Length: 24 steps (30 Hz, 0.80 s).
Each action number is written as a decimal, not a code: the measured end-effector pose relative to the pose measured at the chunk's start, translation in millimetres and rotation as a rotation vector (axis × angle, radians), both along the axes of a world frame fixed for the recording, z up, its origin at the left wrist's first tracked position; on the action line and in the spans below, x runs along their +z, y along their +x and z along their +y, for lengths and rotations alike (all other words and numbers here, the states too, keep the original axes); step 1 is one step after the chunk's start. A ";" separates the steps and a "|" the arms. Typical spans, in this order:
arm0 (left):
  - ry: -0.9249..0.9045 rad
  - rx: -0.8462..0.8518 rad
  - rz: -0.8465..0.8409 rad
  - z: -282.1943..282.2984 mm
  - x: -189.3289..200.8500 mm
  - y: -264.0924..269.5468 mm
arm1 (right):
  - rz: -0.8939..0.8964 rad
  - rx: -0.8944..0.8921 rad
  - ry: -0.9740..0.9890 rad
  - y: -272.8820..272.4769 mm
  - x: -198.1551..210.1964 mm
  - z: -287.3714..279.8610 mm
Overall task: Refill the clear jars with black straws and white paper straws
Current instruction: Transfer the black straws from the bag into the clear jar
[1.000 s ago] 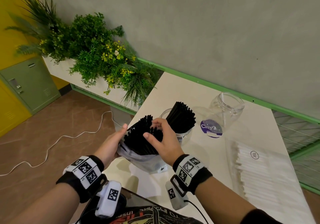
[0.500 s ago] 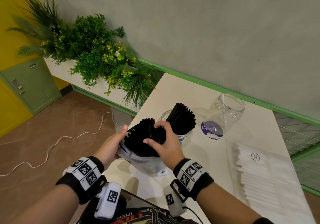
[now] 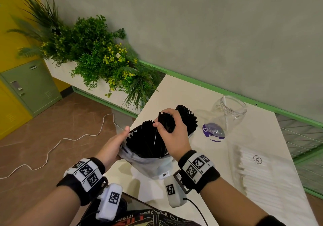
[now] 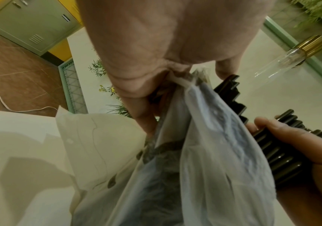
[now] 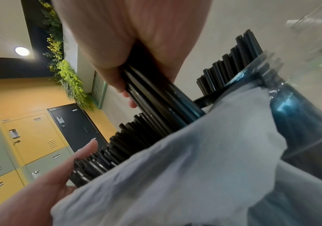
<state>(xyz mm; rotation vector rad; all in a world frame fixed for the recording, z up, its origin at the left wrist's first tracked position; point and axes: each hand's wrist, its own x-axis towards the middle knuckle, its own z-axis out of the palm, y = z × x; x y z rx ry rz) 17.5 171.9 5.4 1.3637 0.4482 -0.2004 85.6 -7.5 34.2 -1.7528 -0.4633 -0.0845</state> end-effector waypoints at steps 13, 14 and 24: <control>0.024 0.026 0.038 -1.7 5.9 -1.7 | -0.183 -0.015 0.119 9.1 44.5 -0.9; 0.026 0.028 0.041 -1.6 6.0 -2.0 | -0.179 -0.012 0.139 10.7 47.6 -2.1; 0.048 0.028 0.020 1.0 0.3 1.0 | -0.099 0.097 0.067 10.2 44.6 1.9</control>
